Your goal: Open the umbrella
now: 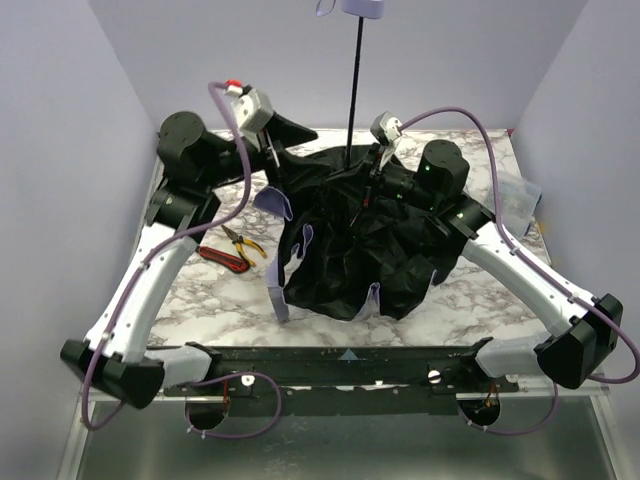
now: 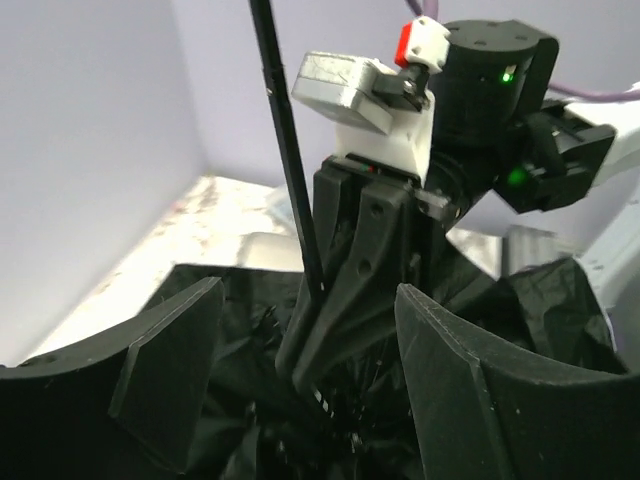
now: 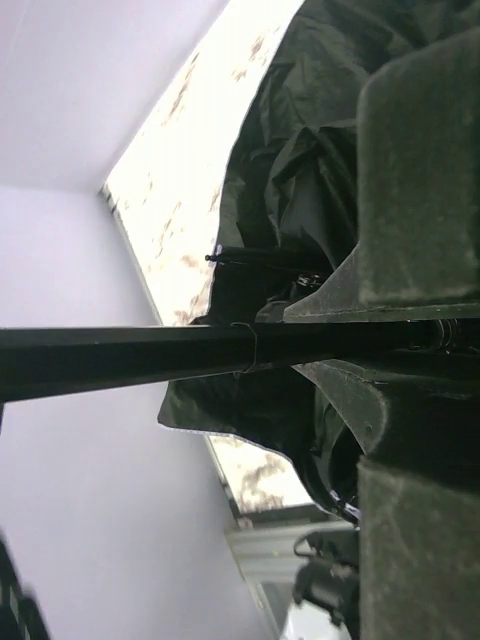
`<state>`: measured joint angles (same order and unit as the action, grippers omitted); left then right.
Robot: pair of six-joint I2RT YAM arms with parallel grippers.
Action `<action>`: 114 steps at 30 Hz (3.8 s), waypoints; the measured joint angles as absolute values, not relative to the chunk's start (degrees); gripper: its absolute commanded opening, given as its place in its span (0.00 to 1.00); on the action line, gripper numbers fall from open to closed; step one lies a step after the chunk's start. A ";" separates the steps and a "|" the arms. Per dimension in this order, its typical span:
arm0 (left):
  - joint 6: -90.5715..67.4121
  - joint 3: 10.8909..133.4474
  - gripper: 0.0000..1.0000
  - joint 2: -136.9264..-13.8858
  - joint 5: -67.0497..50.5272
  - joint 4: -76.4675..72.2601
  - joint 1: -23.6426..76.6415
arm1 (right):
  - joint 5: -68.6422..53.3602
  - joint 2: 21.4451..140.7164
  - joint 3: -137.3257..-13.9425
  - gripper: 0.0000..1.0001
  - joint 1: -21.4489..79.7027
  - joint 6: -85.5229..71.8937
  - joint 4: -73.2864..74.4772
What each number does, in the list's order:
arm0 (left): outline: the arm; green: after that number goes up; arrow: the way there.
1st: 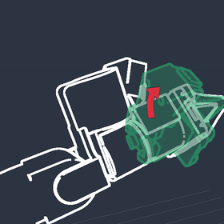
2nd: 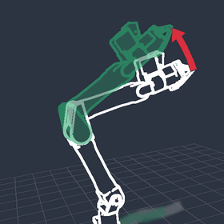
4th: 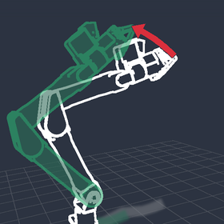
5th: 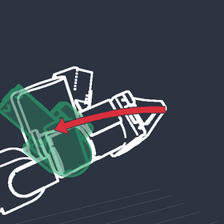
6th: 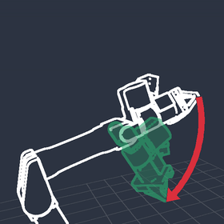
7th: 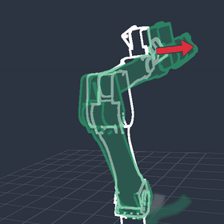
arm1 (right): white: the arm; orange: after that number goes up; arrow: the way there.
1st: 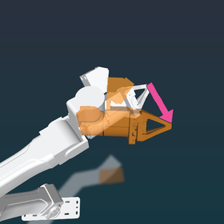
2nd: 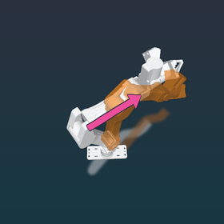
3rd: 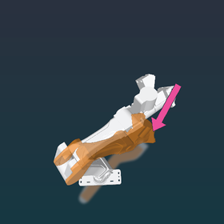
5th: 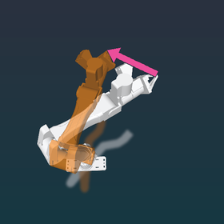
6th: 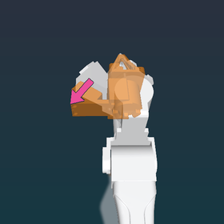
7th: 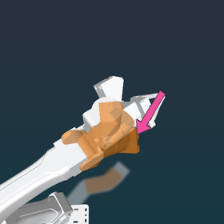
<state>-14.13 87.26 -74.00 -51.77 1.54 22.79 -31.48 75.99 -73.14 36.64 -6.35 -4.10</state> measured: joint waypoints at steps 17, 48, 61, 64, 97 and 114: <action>9.76 75.61 0.68 -69.08 -14.41 9.28 36.40 | -13.61 75.09 -71.59 0.00 36.64 -4.67 -7.22; -4.78 57.89 0.63 -66.59 -13.37 8.64 20.67 | -12.21 71.79 -72.29 0.00 36.34 -0.32 -1.52; -11.62 66.41 0.27 -63.88 -34.17 -4.01 22.37 | -20.05 71.77 -72.60 0.00 35.90 0.99 -1.58; -15.92 68.20 0.24 -67.29 -35.29 -6.44 23.83 | -21.39 71.75 -72.60 0.00 35.88 0.91 -1.85; -35.20 72.14 0.67 -86.13 -22.00 -1.28 21.74 | -26.04 70.39 -73.12 0.00 35.62 -3.03 -0.49; -11.88 62.54 0.44 -62.24 -45.65 -14.13 18.33 | -15.22 72.75 -73.78 0.00 35.62 -4.10 -0.47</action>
<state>-11.88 62.54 -62.24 -45.65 -14.13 18.33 -15.22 72.75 -73.78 35.62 -4.10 -0.47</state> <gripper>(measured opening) 0.487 0.130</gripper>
